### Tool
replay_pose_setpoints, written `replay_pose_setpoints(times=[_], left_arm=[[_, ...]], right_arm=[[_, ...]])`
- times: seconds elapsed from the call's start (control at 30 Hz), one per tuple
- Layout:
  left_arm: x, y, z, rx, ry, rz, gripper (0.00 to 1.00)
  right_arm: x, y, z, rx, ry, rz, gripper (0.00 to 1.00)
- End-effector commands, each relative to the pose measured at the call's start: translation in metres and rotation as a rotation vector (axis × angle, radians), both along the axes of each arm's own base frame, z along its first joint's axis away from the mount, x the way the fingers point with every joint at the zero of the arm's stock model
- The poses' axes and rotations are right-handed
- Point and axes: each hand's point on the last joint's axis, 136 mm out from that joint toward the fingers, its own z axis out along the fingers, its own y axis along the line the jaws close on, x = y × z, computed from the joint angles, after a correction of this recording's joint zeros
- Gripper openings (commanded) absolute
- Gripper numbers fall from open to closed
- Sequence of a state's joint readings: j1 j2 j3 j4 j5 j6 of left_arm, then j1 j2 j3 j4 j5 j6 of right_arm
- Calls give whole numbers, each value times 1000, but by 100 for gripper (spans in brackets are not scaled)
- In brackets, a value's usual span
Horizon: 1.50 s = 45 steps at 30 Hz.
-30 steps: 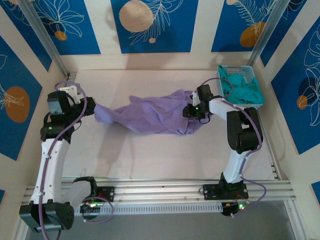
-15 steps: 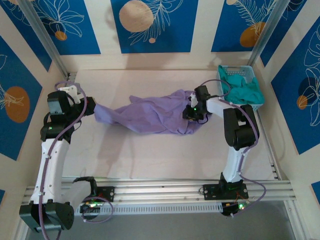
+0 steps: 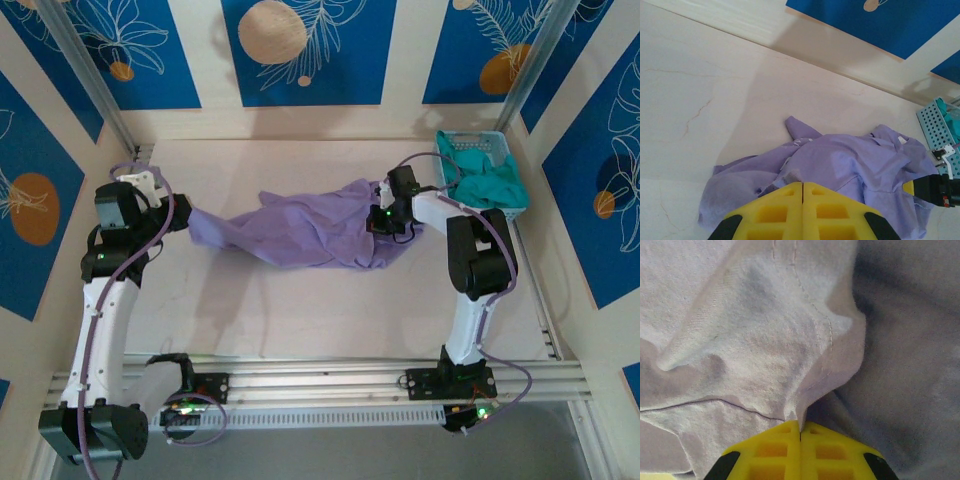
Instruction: Fold the inside-out t-shirt
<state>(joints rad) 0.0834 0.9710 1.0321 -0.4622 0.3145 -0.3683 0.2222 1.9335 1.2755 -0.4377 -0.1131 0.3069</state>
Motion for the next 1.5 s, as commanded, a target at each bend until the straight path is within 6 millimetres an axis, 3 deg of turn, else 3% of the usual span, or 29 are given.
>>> replay_pose_setpoints(times=[0.0,0.17,0.27,0.5,0.63,0.73,0.8,0.87,1.0,1.07,1.17,1.23,1.33,1.47], left_arm=[[2,0,6,-18,-20,-7,0],[-2,5,36,-35,-84,32,0],[-12,12,75,-28,-182,76,0],[-60,32,221,60,-486,205,0],[-99,41,294,118,-634,277,0],[-108,42,314,148,-660,285,0],[-96,41,308,150,-637,273,0],[-73,38,289,128,-584,236,0],[-15,33,234,73,-473,181,0],[8,34,216,52,-441,179,0],[41,33,202,25,-409,167,0],[50,33,208,20,-414,165,0],[34,28,238,16,-487,145,0],[-27,19,295,5,-657,124,0]], right_arm=[[4,4,43,70,-88,6,0],[-8,-19,139,150,-297,-41,0],[-28,-40,208,162,-467,-80,0],[-103,-105,375,68,-927,-232,0],[-152,-128,438,-37,-1100,-297,0],[-171,-133,458,-75,-1154,-310,0],[-173,-127,458,-43,-1153,-290,0],[-164,-122,449,-4,-1135,-269,0],[-129,-121,419,14,-1079,-264,0],[-107,-121,406,26,-1050,-260,0],[-73,-118,389,44,-989,-241,0],[-62,-115,390,49,-972,-222,0],[-72,-116,411,34,-1014,-219,0],[-117,-118,452,5,-1131,-229,0]])
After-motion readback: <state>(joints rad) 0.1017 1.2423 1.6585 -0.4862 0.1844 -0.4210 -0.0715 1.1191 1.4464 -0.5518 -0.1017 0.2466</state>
